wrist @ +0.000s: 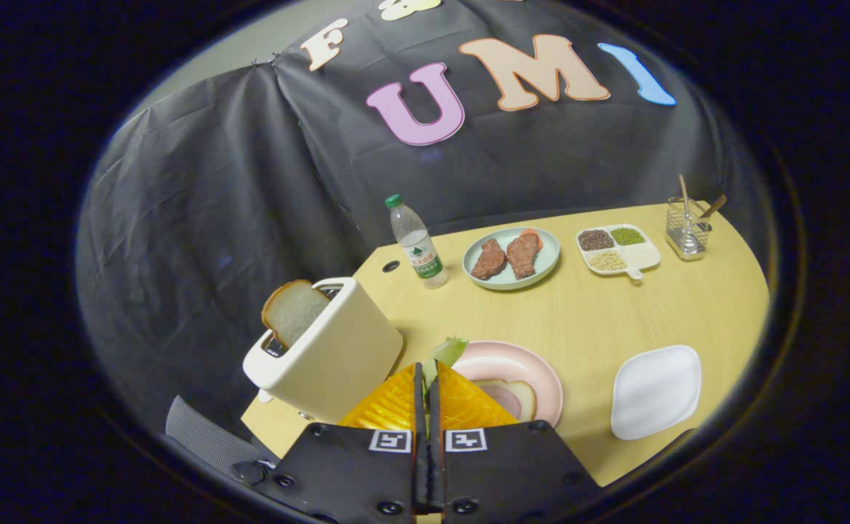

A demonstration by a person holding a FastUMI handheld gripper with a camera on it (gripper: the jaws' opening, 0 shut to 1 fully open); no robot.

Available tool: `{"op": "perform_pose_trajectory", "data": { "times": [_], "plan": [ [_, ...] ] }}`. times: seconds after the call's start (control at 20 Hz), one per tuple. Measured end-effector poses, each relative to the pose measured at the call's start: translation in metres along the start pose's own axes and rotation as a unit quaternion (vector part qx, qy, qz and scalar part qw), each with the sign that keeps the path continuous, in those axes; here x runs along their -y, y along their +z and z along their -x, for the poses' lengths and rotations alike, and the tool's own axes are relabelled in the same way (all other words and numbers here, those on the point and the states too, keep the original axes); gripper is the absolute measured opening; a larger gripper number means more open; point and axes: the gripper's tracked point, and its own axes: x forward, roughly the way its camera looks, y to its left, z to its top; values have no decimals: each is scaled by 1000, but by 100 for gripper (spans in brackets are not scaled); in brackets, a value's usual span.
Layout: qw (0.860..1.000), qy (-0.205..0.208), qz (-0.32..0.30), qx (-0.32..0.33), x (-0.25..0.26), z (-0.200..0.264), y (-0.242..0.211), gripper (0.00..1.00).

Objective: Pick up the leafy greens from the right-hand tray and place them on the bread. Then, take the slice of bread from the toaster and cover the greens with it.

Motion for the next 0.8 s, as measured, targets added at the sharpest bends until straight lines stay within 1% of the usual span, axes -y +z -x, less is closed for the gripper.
{"op": "perform_pose_trajectory", "data": {
  "times": [0.3, 0.45, 0.6, 0.8],
  "plan": [
    [997, -64, 32, -23, 42, -18, -22, 3],
    [994, -94, 36, -37, 62, -25, -36, 3],
    [992, -113, 44, -48, 71, -28, -51, 3],
    [990, -120, 39, -66, 77, -33, -68, 4]
  ]
}}
